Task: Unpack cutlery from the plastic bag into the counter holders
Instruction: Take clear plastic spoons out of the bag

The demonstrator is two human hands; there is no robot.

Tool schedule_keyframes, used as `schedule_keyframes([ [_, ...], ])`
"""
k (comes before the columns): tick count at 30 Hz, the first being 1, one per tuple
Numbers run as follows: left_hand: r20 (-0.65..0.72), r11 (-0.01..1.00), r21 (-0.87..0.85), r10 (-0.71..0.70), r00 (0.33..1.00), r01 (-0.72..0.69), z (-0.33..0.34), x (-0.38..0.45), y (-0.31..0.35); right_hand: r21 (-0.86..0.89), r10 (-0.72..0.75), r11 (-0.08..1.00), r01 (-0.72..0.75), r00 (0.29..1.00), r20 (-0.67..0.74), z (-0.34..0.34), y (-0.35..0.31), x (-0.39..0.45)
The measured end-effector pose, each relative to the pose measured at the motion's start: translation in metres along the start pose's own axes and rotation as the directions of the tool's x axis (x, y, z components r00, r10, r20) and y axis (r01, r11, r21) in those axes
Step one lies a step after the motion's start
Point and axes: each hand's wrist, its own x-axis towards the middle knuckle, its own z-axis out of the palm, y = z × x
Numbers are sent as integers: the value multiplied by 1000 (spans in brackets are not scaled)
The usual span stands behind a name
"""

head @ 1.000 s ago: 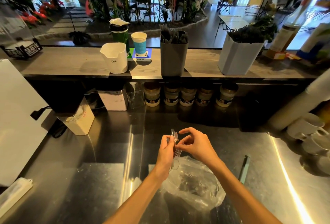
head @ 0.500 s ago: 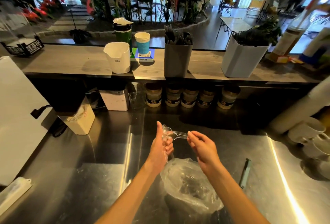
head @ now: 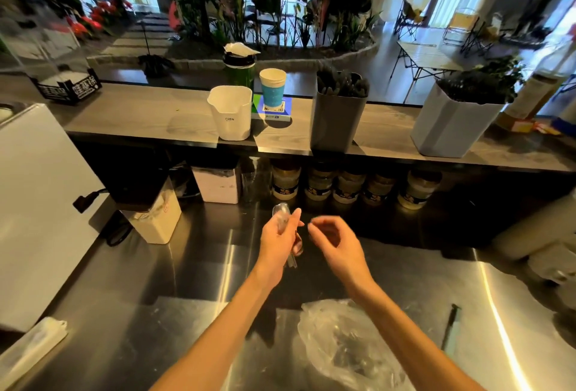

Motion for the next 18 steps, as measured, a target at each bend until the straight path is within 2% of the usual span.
schedule_keyframes([
  [3, 104, 987, 150, 40, 994, -55, -14, 15, 18, -125, -235, 958, 258, 956, 174, 6, -35, 34],
  [5, 190, 987, 141, 53, 980, -81, -23, 25, 29, -224, -277, 902, 371, 891, 359, 13, -54, 51],
  [8, 185, 972, 223, 31, 982, -73, -38, 48, 47, -359, -286, 774, 522, 793, 538, 24, -72, 75],
  [12, 78, 975, 221, 18, 997, -35, -49, 87, 84, -433, -403, 633, 641, 751, 523, 38, -105, 111],
  [14, 82, 966, 242, 74, 994, -92, -53, 103, 111, -367, -469, 663, 653, 743, 477, 45, -125, 130],
  [18, 205, 929, 279, 190, 960, -243, -61, 143, 160, -245, -481, 768, 591, 786, 388, 55, -168, 170],
])
